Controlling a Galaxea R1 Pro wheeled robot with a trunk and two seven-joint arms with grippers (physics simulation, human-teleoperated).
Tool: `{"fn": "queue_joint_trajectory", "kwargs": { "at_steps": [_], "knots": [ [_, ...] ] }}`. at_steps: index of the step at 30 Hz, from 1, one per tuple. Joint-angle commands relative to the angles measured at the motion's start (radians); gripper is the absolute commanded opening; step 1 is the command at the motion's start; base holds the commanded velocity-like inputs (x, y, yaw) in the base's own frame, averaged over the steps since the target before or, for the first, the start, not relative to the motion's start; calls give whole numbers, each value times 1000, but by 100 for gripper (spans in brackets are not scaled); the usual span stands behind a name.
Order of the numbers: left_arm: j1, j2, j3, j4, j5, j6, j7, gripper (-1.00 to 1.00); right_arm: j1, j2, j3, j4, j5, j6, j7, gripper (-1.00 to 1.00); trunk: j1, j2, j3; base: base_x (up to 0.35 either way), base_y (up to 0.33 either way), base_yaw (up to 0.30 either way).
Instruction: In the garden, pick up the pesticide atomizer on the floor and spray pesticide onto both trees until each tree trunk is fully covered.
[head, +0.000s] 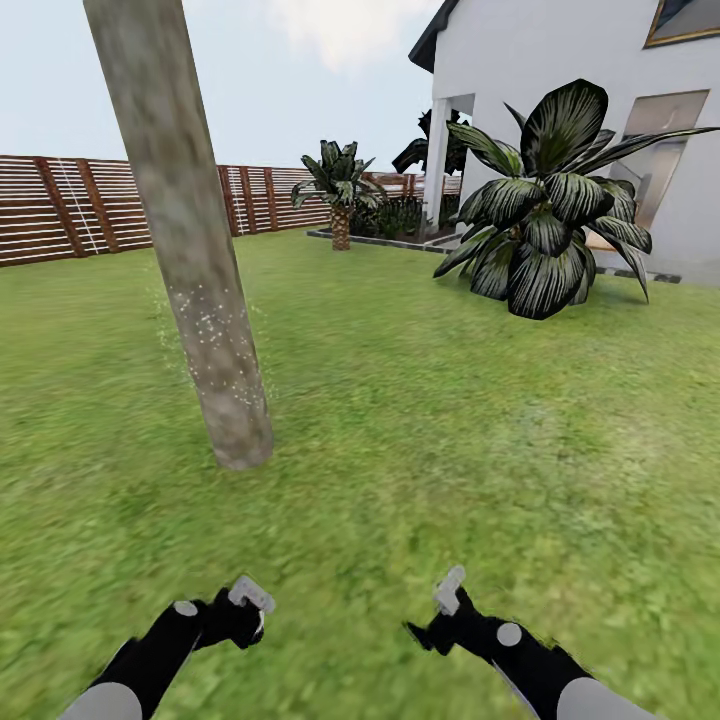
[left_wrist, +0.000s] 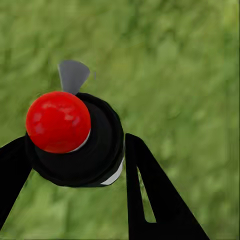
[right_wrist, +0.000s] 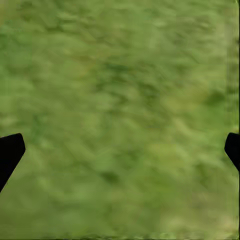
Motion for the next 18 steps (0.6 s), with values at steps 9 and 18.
{"fn": "queue_joint_trajectory", "kwargs": {
  "at_steps": [9, 18],
  "knots": [
    [111, -4, 12, 298, 307, -489, 435, -100, 142, -11, 0, 172, -262, -403, -450, 100, 0, 0, 0, 0, 0, 0],
    [159, -2, 12, 307, 478, -540, 502, -100, 202, 16, -1, 188, -263, -529, -491, 100, 0, 0, 0, 0, 0, 0]
  ]
}}
